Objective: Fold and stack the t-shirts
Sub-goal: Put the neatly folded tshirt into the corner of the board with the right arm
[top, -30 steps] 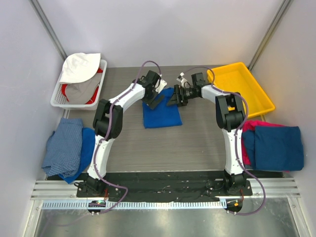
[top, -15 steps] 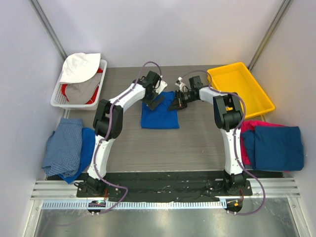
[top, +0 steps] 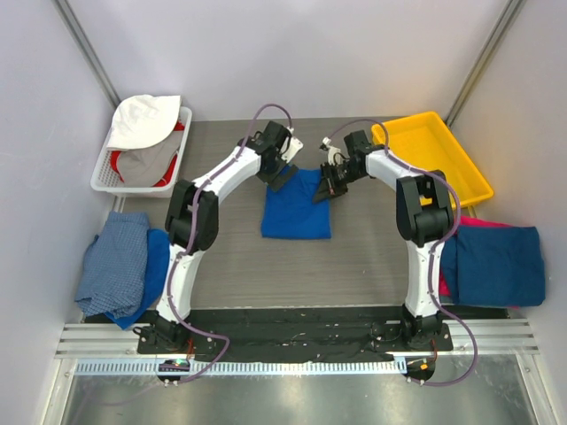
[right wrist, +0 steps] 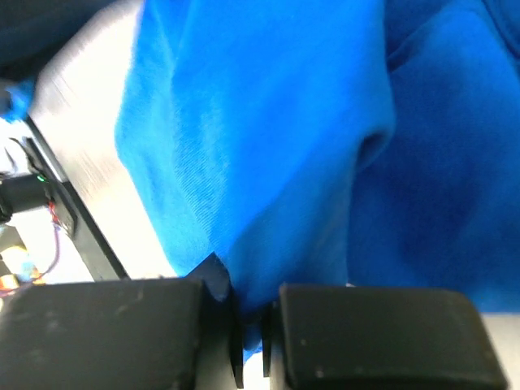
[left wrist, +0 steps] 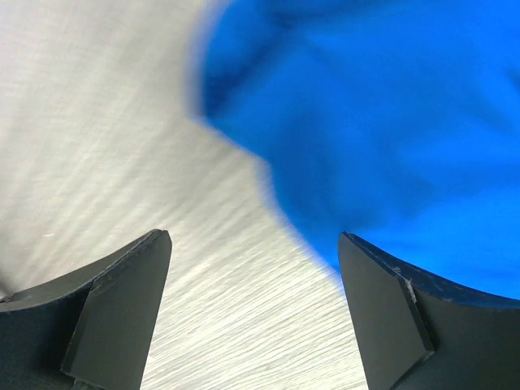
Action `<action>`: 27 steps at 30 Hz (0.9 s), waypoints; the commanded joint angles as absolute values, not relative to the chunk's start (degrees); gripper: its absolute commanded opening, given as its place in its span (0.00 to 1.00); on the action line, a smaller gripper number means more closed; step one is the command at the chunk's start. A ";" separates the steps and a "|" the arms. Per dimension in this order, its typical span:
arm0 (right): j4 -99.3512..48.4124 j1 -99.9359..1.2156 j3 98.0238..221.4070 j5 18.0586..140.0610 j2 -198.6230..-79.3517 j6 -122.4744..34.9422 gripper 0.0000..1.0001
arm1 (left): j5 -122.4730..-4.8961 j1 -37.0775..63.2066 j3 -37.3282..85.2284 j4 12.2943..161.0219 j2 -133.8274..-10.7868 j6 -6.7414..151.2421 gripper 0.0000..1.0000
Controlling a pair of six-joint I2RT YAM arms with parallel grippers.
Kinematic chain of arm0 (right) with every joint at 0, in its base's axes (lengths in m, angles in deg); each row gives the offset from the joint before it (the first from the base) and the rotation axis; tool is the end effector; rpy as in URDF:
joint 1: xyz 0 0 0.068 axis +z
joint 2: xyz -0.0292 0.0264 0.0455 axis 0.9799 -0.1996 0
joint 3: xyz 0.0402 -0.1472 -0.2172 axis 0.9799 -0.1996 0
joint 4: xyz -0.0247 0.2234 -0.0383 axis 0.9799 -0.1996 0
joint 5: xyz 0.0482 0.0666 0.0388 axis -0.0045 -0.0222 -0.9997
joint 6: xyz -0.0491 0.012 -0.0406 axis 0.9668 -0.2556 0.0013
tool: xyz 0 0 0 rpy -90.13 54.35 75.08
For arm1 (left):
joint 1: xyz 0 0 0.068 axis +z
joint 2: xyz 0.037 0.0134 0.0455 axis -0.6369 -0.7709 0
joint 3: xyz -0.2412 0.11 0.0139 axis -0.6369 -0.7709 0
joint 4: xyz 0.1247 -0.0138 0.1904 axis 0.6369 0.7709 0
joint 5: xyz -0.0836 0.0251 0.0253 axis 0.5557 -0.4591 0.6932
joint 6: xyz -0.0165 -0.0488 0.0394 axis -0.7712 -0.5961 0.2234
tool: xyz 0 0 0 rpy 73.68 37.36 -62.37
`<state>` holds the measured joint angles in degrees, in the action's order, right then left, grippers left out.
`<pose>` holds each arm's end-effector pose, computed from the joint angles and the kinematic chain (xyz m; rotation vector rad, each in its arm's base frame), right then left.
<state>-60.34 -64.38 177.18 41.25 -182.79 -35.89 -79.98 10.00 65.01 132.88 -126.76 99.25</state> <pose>0.3968 0.1369 0.1638 -0.5637 2.5640 1.1483 0.4056 -0.2220 0.1996 0.9567 2.4361 0.0984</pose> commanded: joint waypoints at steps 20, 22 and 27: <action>-96.93 -77.69 174.61 64.02 -149.41 -20.79 0.01 | -85.04 11.61 63.94 130.25 -112.57 100.18 0.89; -99.92 -81.46 174.87 65.95 -147.65 -18.94 0.01 | -84.78 11.61 63.58 130.16 -112.30 100.18 0.89; -107.21 -86.83 177.06 69.12 -142.11 -15.25 0.01 | -83.20 11.53 61.56 129.63 -111.69 99.13 0.89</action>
